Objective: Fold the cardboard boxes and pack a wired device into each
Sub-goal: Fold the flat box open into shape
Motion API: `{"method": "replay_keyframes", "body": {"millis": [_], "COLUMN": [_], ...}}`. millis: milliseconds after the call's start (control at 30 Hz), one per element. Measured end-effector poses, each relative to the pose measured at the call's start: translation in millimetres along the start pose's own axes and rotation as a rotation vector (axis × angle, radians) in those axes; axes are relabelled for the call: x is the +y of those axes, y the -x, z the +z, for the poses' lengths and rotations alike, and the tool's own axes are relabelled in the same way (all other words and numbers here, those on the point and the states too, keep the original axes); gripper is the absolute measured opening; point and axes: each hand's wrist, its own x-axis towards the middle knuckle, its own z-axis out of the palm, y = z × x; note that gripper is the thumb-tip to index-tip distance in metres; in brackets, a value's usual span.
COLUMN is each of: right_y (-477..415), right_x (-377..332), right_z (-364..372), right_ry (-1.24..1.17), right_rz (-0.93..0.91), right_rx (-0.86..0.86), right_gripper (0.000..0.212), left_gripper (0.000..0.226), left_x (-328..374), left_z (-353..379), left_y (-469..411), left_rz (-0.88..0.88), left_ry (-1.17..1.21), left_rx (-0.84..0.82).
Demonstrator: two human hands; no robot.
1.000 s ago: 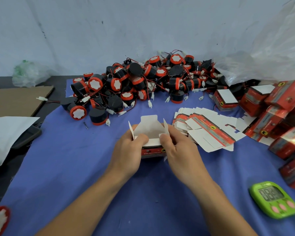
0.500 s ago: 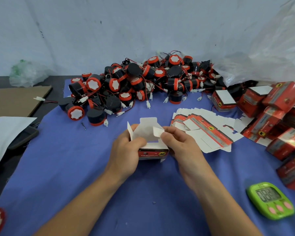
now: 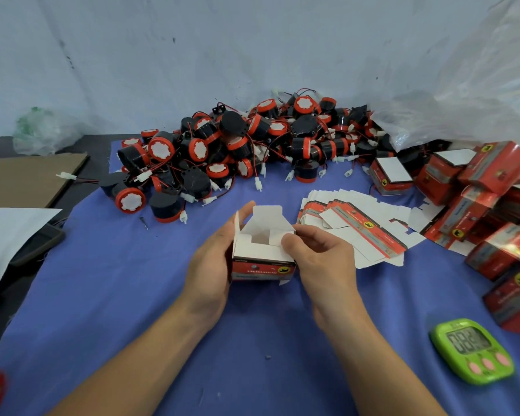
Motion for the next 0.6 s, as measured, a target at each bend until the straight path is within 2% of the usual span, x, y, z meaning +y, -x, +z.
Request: {"method": "replay_keyframes", "body": {"millis": [200,433,600], "right_y": [0.1,2.7,3.4], "right_x": [1.0,-4.0,-9.9], "right_z": [-1.2,-0.7,-5.1], "right_ry": [0.034,0.044,-0.057], "right_rz": [-0.018,-0.024,0.077], "right_rx": [0.017,-0.025,-0.137], "right_gripper": [0.022,0.02,0.034], "left_gripper": [0.041,0.047,0.046], "left_x": [-2.3,1.9,6.8], "left_z": [-0.1,0.9,2.9], "left_y": [-1.5,-5.1,-4.3], "left_rz": [0.024,0.007,0.008], "left_ry": [-0.104,-0.187,-0.101], "left_rx": [-0.056,-0.013,0.007]}}
